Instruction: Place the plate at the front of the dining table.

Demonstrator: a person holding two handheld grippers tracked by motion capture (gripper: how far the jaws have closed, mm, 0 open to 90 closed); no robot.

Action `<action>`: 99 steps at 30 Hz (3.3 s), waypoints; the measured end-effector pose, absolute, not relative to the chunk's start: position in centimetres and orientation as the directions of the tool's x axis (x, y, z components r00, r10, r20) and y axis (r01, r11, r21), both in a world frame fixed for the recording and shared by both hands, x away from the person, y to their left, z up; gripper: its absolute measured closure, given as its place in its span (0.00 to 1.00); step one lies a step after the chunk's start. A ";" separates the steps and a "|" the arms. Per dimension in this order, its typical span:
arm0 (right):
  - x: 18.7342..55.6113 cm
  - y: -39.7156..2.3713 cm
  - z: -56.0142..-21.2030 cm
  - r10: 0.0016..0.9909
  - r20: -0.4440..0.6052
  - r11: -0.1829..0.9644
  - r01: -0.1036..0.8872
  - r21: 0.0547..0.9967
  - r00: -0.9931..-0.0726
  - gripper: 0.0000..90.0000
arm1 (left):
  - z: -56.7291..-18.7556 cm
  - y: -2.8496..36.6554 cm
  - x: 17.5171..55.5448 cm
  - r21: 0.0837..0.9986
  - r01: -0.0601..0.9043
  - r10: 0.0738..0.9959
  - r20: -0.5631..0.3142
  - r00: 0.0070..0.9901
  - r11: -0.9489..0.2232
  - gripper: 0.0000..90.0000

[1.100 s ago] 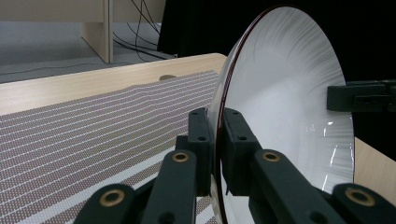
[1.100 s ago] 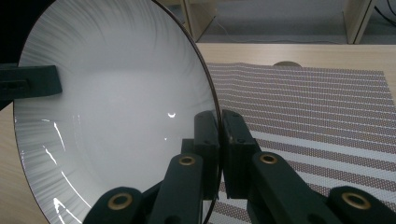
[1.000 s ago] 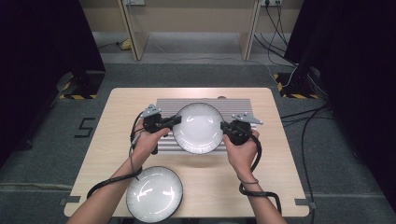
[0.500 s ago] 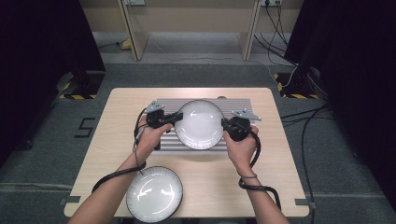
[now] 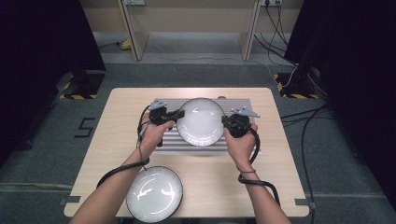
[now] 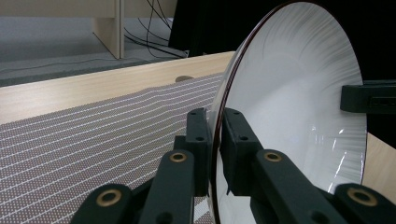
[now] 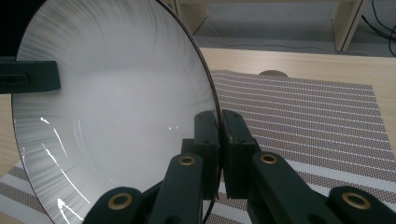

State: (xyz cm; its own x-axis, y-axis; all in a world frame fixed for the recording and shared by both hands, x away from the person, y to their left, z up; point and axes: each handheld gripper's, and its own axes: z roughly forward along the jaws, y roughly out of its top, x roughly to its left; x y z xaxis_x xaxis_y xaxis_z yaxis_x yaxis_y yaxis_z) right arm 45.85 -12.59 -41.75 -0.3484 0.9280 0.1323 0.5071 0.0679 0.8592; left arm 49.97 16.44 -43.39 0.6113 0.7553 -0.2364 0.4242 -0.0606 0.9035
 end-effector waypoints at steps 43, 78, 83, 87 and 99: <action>48.8 -12.1 -43.2 0.932 0.118 0.088 0.529 0.844 -0.344 0.95 | -44.7 16.2 52.1 0.885 0.461 0.790 -0.240 0.563 -0.060 0.91; 50.4 -12.2 -44.5 0.945 0.096 0.096 0.544 0.834 -0.314 0.95 | -46.0 15.3 53.4 0.865 0.499 0.814 -0.248 0.525 -0.058 0.91; 50.8 -12.1 -44.7 0.946 0.090 0.101 0.547 0.831 -0.312 0.94 | -46.4 15.2 53.6 0.865 0.499 0.813 -0.252 0.526 -0.055 0.91; 50.9 -12.2 -45.0 0.946 0.089 0.107 0.557 0.823 -0.312 0.94 | -46.6 15.1 53.5 0.861 0.505 0.821 -0.249 0.514 -0.055 0.91; 51.3 -12.1 -45.7 0.948 0.078 0.118 0.570 0.813 -0.307 0.94 | -47.3 14.8 53.6 0.852 0.519 0.831 -0.242 0.501 -0.065 0.91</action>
State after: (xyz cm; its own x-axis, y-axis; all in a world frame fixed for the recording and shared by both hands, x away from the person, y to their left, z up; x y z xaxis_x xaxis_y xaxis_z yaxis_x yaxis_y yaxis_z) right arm 51.30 -12.07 -45.66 -0.3073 0.9484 0.0780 0.5700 0.1178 0.8131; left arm 53.60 14.77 -47.29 0.5012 0.8309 -0.2417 0.5188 -0.0650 0.8524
